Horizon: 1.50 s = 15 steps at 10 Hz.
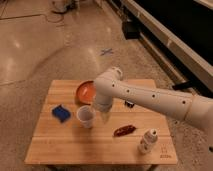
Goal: Pick up the ceramic cup
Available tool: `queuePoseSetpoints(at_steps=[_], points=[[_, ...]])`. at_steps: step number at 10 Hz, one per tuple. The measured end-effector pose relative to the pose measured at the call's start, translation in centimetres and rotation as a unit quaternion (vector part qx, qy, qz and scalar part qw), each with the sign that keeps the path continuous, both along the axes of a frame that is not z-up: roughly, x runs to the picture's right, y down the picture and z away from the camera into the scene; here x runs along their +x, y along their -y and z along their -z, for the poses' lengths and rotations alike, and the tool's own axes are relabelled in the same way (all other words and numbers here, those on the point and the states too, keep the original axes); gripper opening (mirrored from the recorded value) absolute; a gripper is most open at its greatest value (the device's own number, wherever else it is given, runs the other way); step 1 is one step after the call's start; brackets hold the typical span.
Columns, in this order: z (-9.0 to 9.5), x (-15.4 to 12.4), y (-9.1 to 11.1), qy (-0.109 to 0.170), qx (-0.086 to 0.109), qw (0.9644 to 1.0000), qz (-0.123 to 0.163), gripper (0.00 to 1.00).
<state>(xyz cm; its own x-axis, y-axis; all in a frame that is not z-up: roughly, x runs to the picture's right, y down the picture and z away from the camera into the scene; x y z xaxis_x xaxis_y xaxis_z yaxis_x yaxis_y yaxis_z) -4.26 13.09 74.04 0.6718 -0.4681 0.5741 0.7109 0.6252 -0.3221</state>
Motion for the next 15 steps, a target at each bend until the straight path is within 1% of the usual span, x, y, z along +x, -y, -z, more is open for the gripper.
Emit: queuePoseSetpoints(at_steps=[2, 5, 6, 8, 10, 12, 13, 15], points=[[-0.3, -1.0, -0.8, 0.006, -0.002, 0.9999, 0.014, 0.65], [-0.8, -2.4, -1.9, 0.016, 0.001, 0.9993, 0.034, 0.65], [-1.4, -2.8, -2.3, 0.018, 0.006, 0.999, 0.041, 0.61], [-2.1, -3.4, -2.7, 0.023, 0.016, 0.9985, 0.048, 0.45], [-2.8, -3.8, -2.6, 0.029, 0.028, 0.998, 0.049, 0.22], [-2.4, -3.9, -2.2, 0.037, 0.033, 0.9979, 0.041, 0.05], [-1.5, -3.7, -1.8, 0.046, 0.035, 0.9978, 0.034, 0.0], [0.6, -3.2, -0.7, 0.063, 0.04, 0.9969, 0.025, 0.0]])
